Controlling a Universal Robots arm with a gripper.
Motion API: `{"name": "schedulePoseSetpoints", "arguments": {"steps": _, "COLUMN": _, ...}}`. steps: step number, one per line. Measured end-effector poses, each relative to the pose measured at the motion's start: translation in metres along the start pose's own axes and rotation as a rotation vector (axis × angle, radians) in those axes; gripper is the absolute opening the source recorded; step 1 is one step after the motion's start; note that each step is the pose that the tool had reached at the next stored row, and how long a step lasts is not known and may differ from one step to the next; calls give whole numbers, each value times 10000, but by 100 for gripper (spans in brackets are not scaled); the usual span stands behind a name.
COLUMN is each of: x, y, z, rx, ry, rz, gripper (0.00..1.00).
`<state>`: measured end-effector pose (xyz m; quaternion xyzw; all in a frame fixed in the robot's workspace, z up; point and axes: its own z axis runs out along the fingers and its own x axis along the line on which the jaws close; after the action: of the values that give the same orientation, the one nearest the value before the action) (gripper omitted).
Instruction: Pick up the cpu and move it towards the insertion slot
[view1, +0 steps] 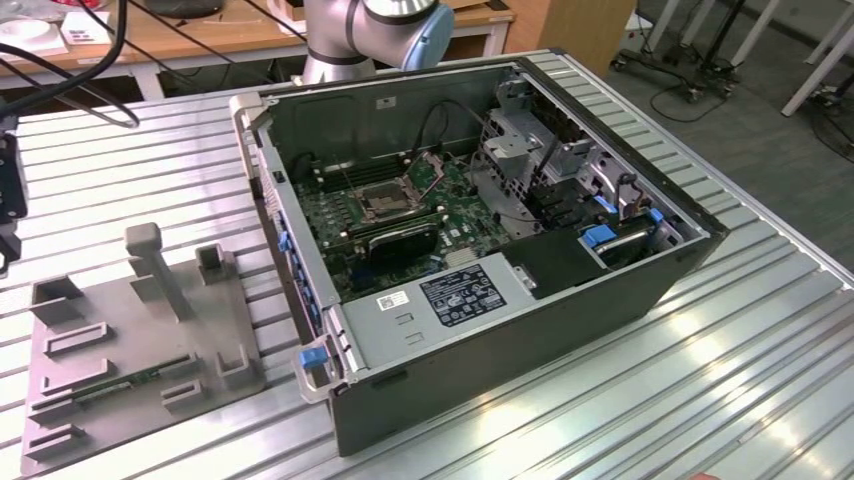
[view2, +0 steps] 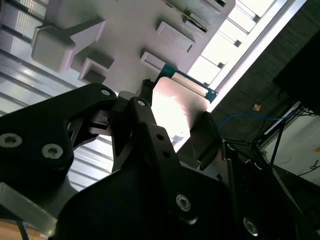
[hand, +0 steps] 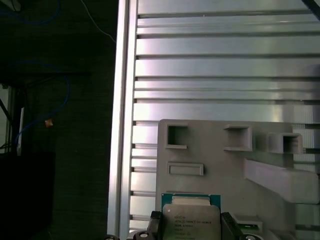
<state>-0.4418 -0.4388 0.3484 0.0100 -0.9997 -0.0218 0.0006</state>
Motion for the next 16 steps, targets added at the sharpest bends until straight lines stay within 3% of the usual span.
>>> {"name": "schedulePoseSetpoints", "arguments": {"steps": 3, "x": 0, "y": 1, "z": -34, "rx": -1, "ry": -1, "rz": -1, "gripper": 54}}
{"name": "schedulePoseSetpoints", "arguments": {"steps": 16, "x": 0, "y": 3, "z": -59, "rx": -3, "ry": 0, "rz": 0, "gripper": 54}}
